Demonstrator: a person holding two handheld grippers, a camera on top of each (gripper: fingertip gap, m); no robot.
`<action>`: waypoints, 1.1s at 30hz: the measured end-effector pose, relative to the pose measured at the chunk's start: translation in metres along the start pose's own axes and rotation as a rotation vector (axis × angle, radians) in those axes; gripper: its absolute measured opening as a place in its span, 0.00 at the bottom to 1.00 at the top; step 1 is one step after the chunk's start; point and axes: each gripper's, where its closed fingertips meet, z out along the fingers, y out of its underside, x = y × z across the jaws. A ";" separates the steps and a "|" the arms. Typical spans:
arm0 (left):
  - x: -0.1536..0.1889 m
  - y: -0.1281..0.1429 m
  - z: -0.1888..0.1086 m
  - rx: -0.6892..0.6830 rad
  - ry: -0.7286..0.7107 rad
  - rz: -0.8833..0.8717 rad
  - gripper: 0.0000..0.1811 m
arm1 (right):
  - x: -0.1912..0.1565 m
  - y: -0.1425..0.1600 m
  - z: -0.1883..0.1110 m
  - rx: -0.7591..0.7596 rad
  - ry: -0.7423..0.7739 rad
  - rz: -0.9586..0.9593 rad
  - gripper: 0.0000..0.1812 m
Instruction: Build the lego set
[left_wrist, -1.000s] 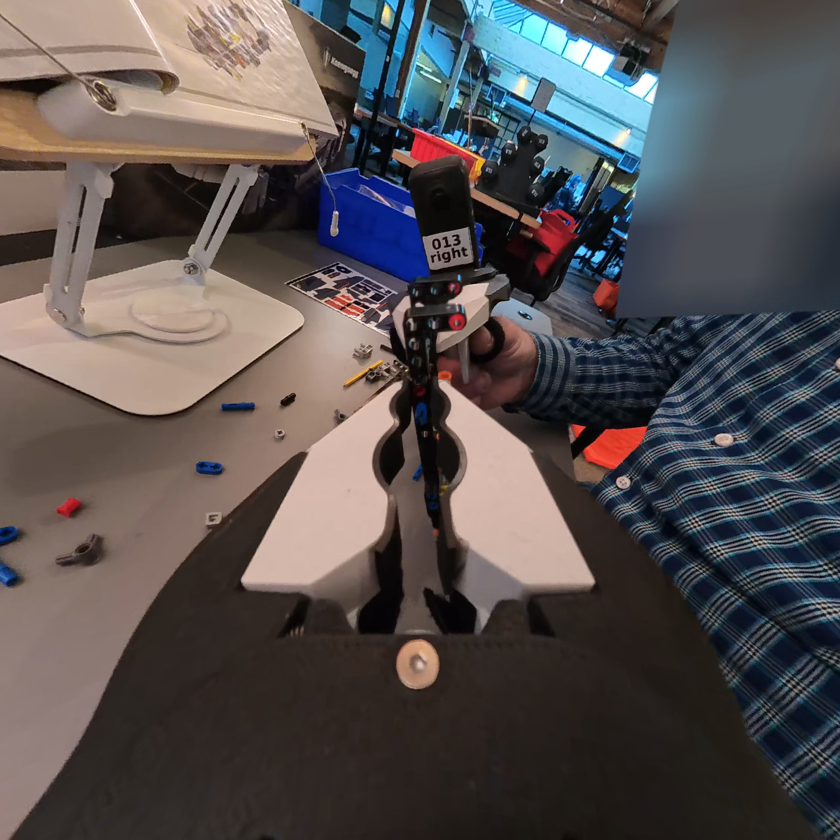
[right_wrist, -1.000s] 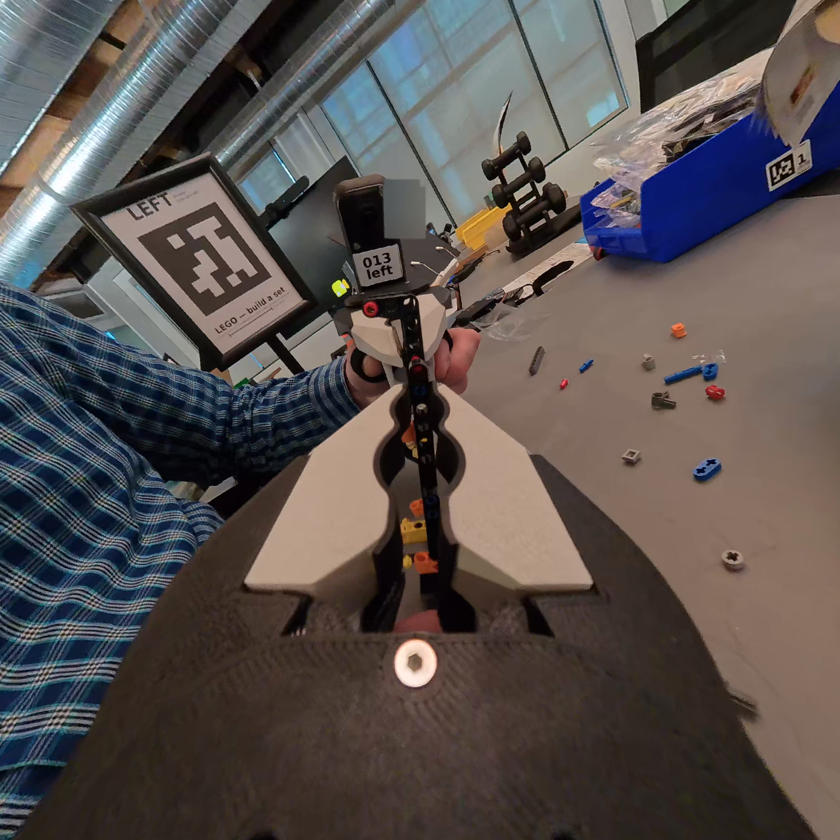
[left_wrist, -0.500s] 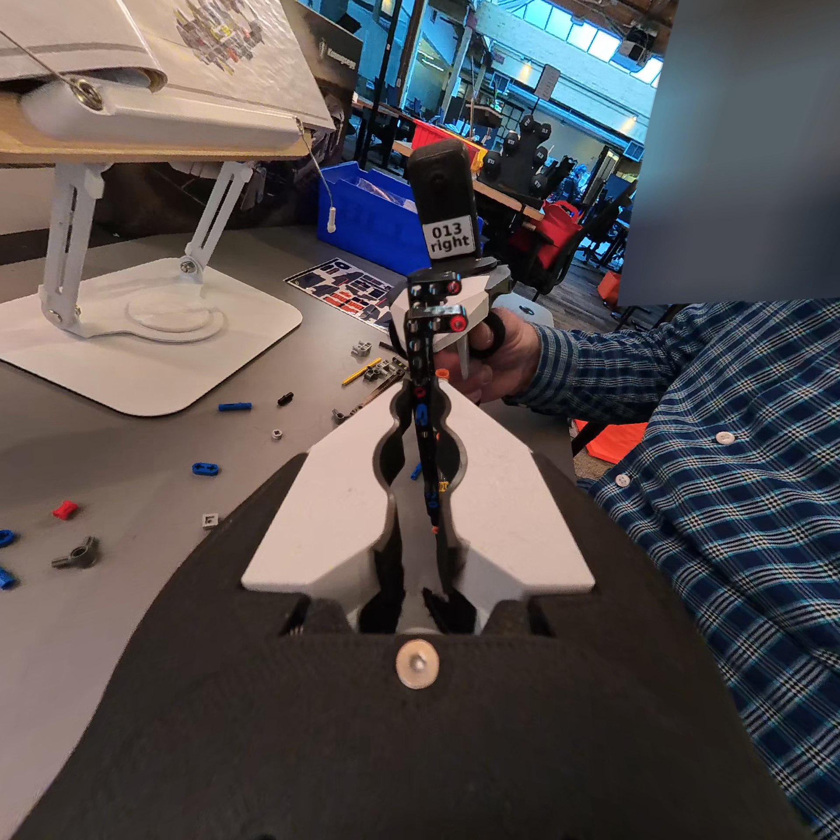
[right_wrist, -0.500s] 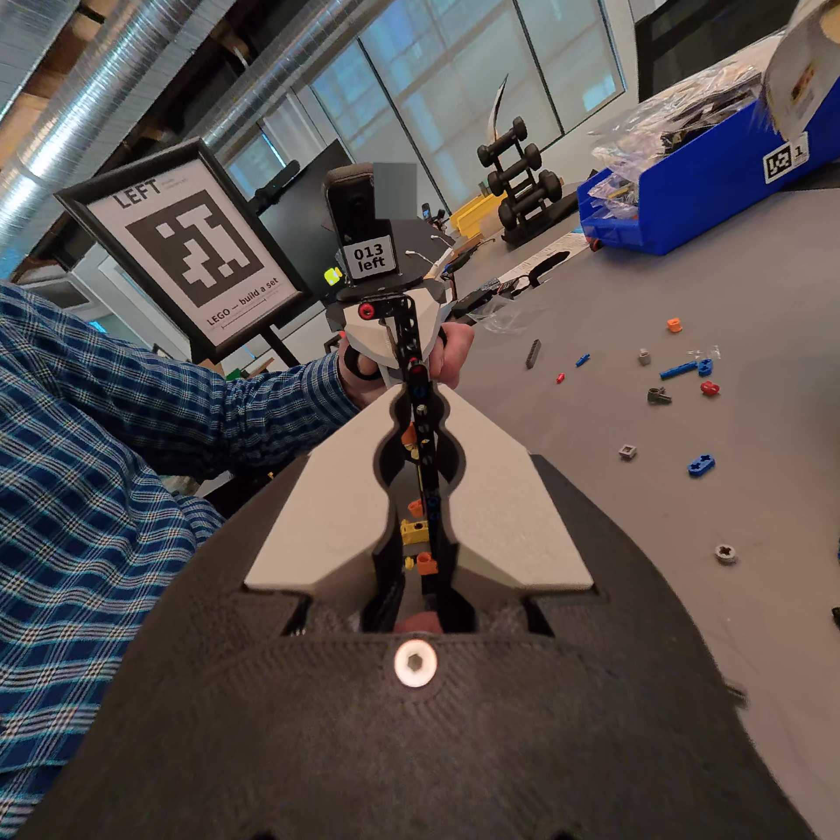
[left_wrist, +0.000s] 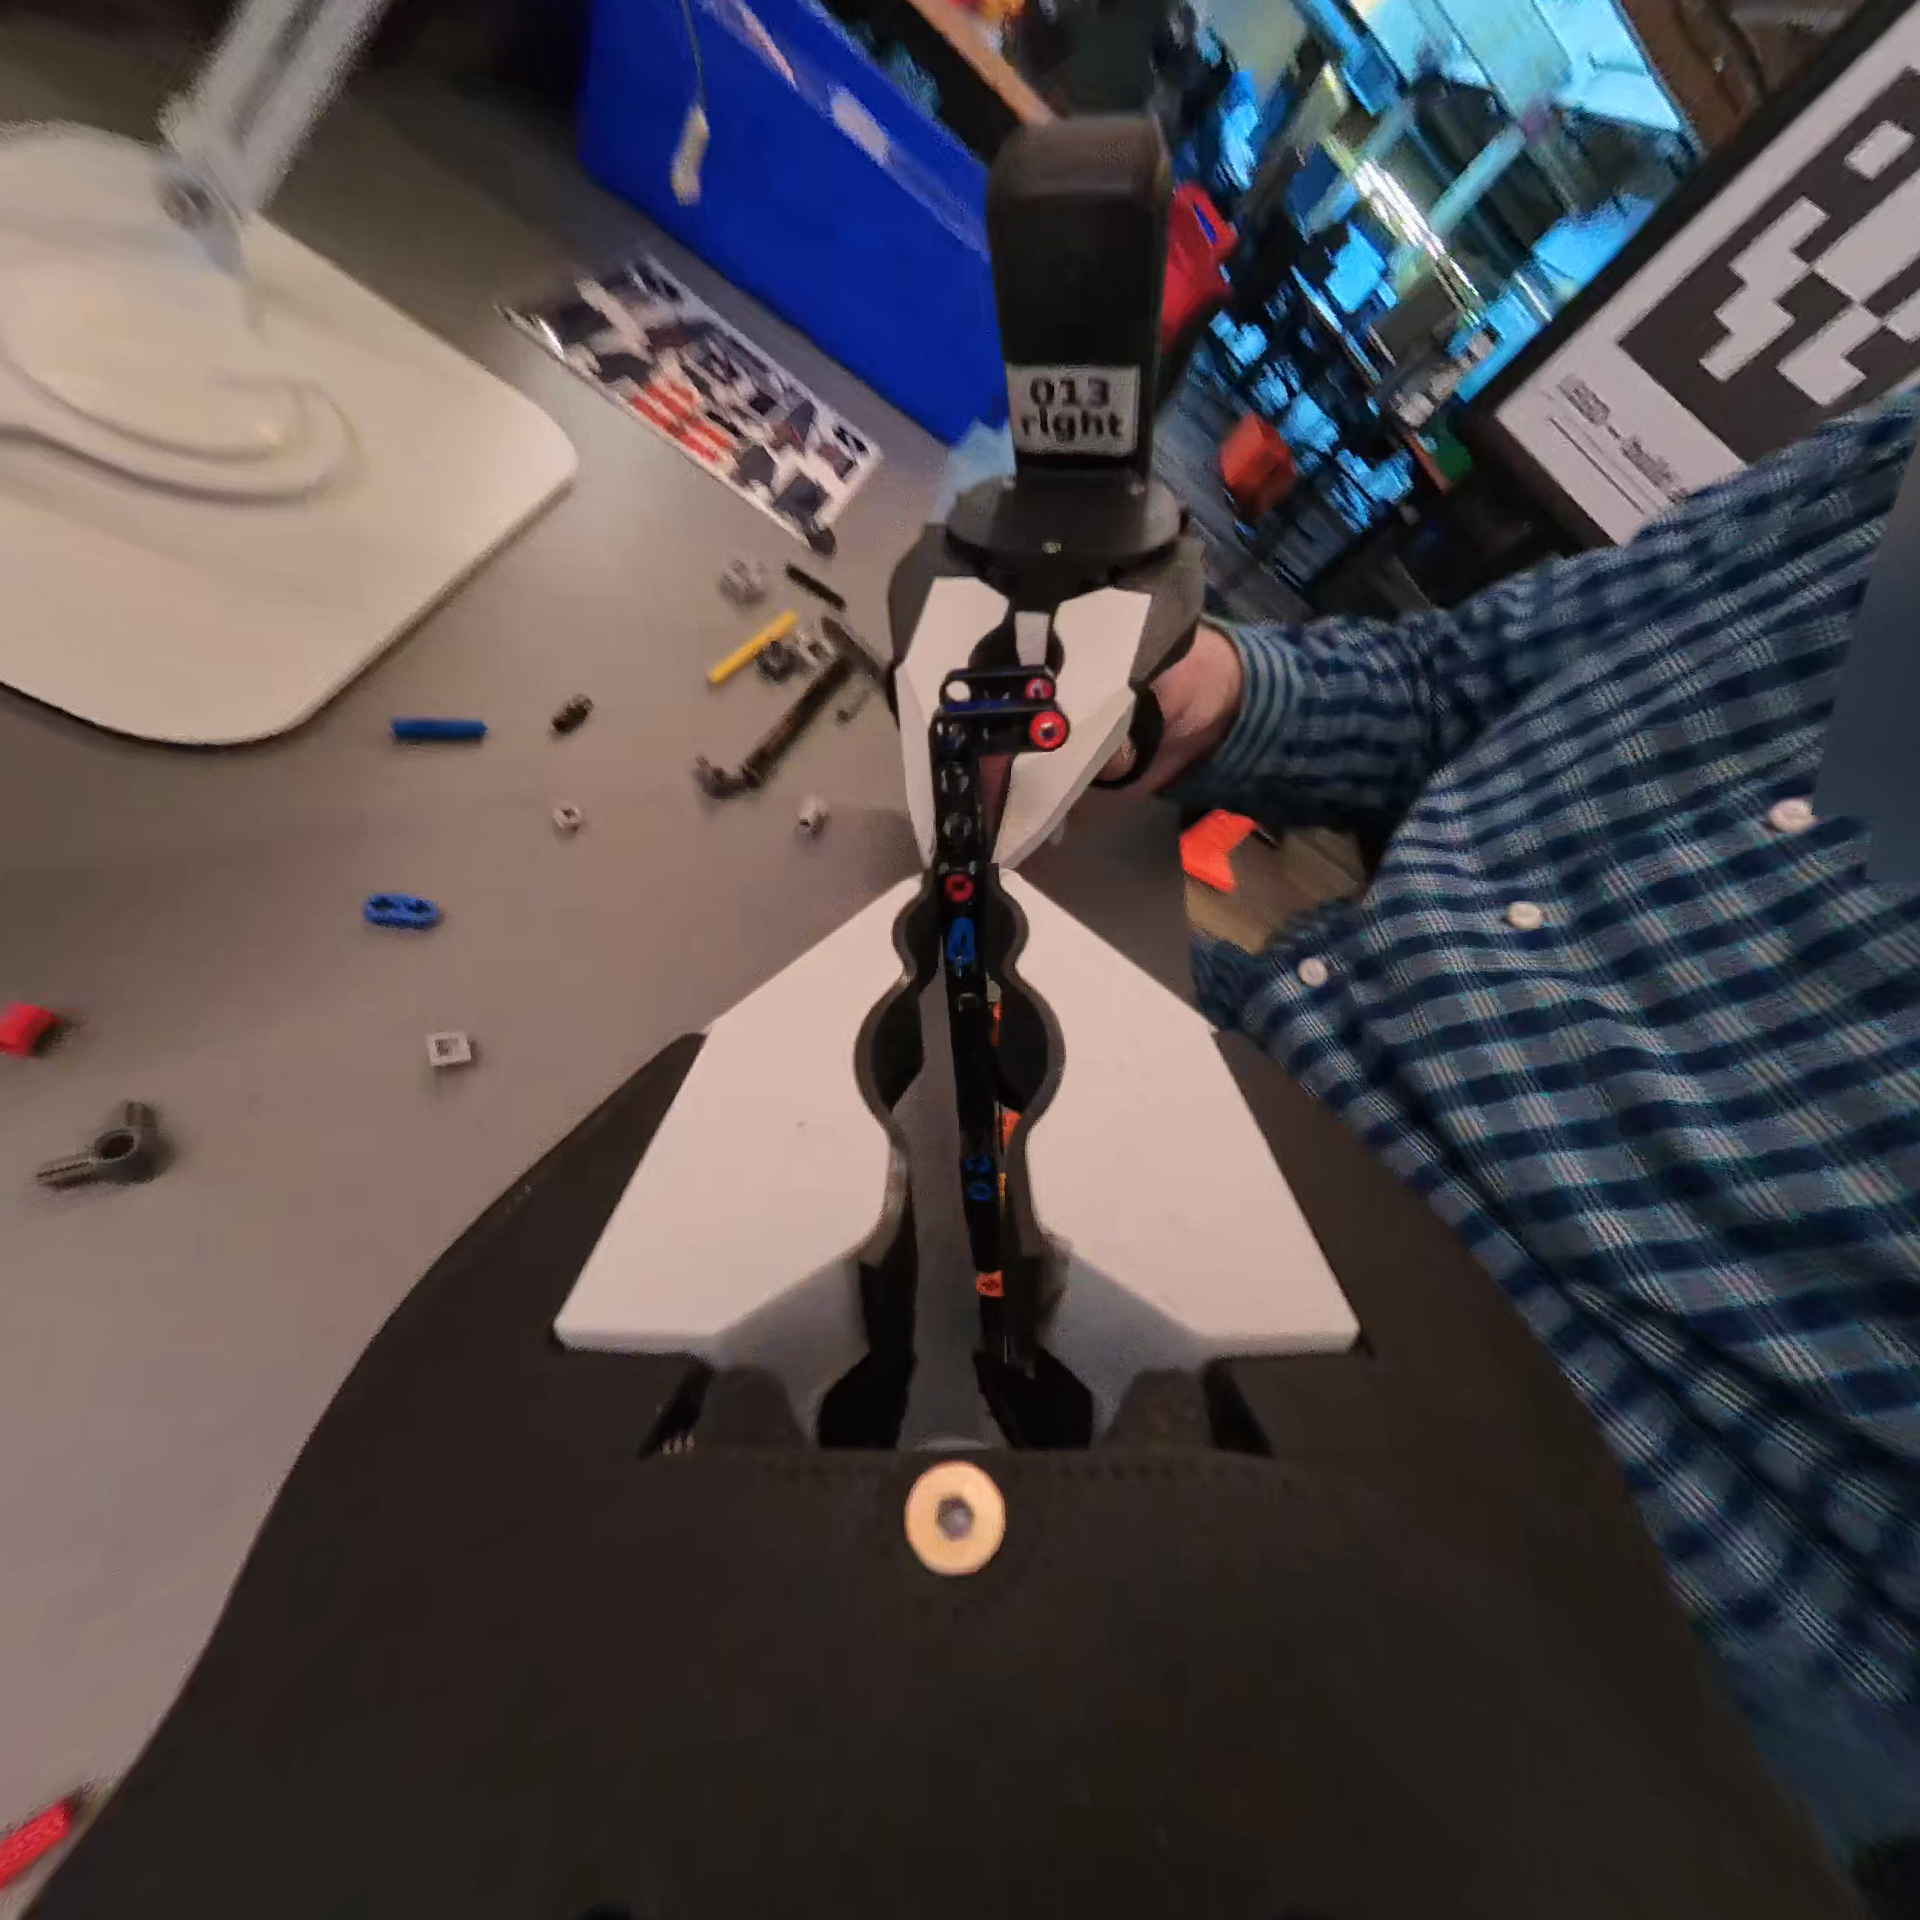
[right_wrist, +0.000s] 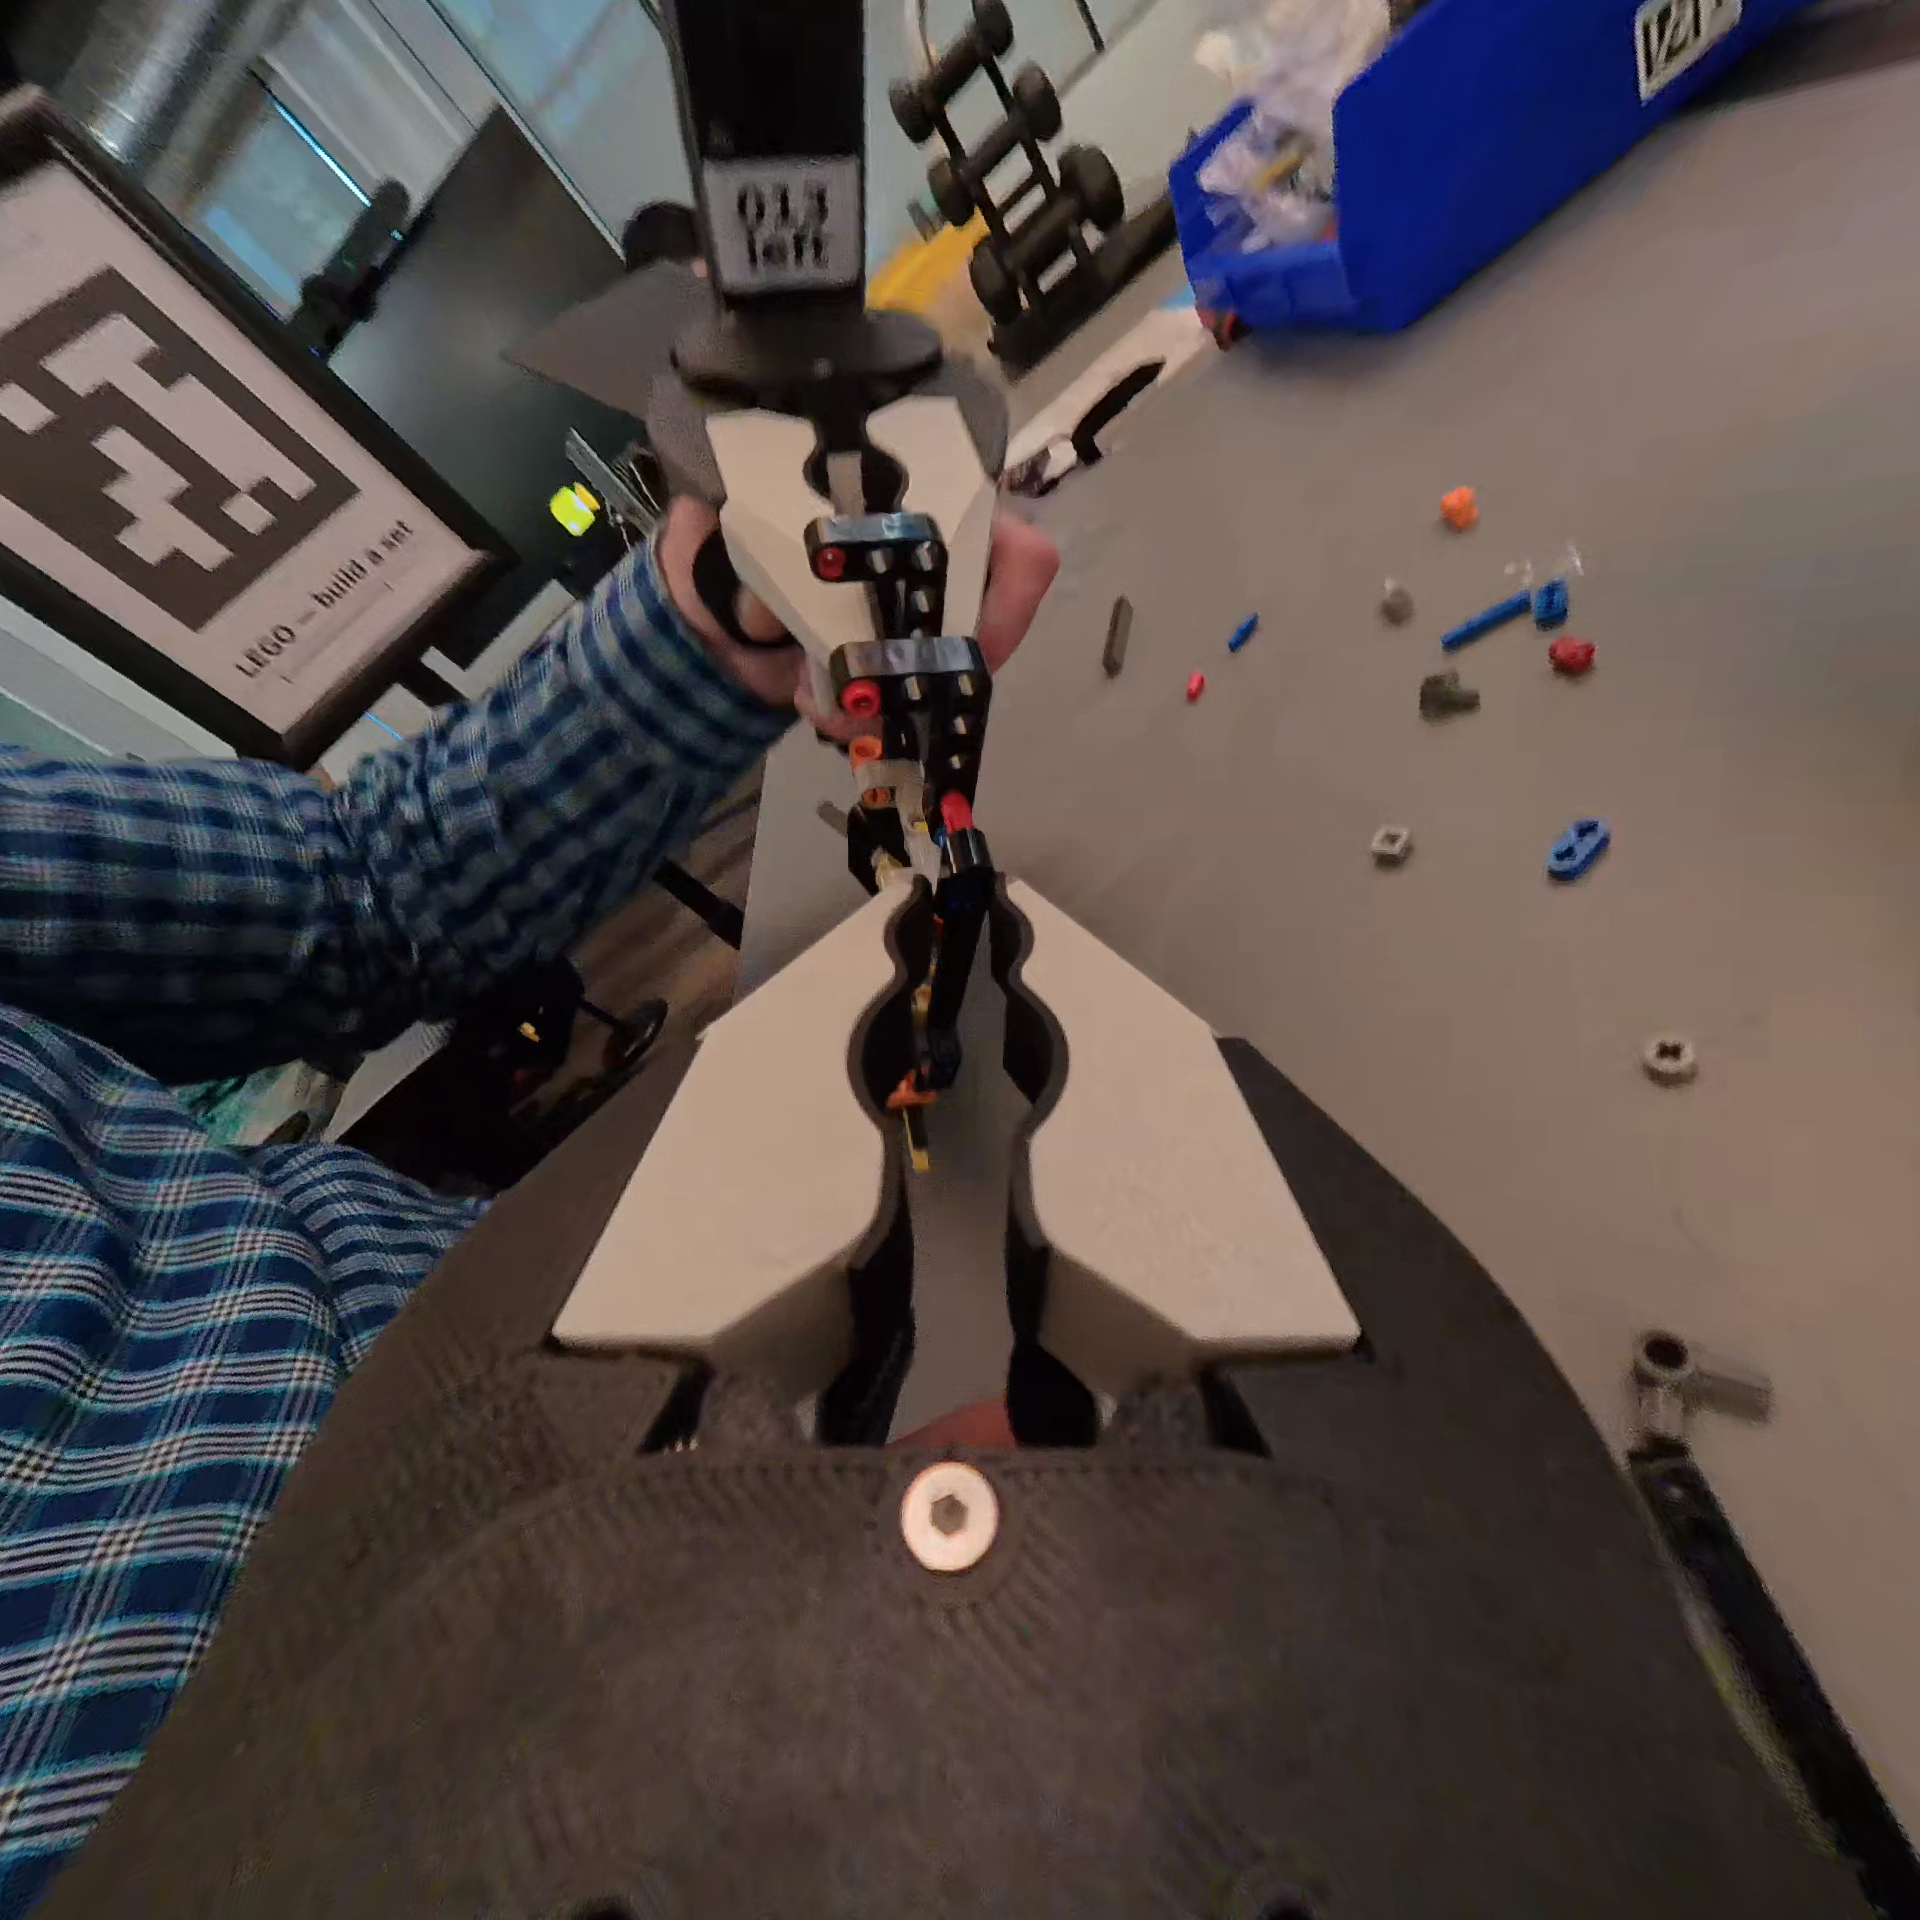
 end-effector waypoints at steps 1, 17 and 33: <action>-0.002 0.005 0.002 -0.051 0.045 -0.026 0.03 | 0.001 0.006 0.001 -0.025 0.007 0.010 0.05; -0.048 0.097 0.046 -0.832 0.052 0.104 0.11 | 0.025 0.078 -0.017 -0.432 0.258 -0.529 0.26; -0.023 0.088 0.041 -0.551 -0.586 0.236 0.56 | 0.033 0.069 -0.006 -0.588 0.040 -0.850 0.36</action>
